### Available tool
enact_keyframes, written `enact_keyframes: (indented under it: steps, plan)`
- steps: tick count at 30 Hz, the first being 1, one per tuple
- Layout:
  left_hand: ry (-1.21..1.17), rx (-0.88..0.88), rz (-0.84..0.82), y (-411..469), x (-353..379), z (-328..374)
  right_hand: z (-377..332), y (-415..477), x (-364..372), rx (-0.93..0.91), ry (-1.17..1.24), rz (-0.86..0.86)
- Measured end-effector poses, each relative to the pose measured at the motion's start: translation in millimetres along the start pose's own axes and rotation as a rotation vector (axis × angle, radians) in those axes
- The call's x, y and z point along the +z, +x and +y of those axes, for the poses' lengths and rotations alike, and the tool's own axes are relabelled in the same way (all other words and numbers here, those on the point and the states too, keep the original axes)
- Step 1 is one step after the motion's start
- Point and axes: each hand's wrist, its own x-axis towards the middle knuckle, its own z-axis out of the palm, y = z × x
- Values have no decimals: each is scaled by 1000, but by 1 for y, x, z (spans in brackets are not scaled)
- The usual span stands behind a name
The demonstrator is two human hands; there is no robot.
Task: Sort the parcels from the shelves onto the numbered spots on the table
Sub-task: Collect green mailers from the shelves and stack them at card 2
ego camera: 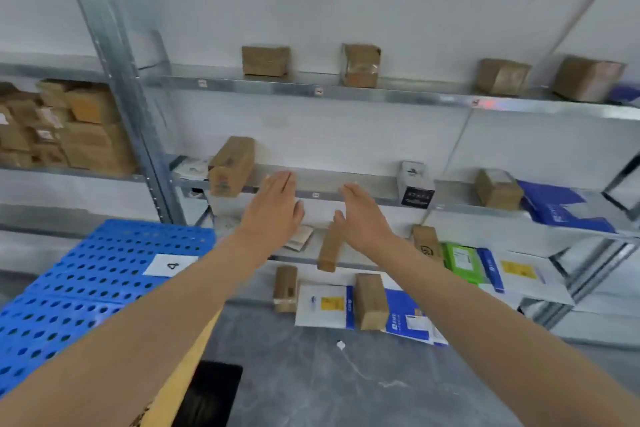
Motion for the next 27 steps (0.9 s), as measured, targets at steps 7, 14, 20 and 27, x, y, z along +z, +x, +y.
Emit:
enact_keyframes:
  steps: [7, 14, 20, 27]
  plan:
    - [-233, 74, 30, 79, 58, 203, 188, -48, -84, 183, -37, 41]
    - [-312, 189, -73, 126, 117, 362, 339, -106, -132, 340, -58, 14]
    - [-284, 232, -194, 157, 182, 434, 430, -127, -143, 435, -64, -45]
    - [-344, 225, -287, 196, 270, 467, 521, -78, -118, 510, -51, -141]
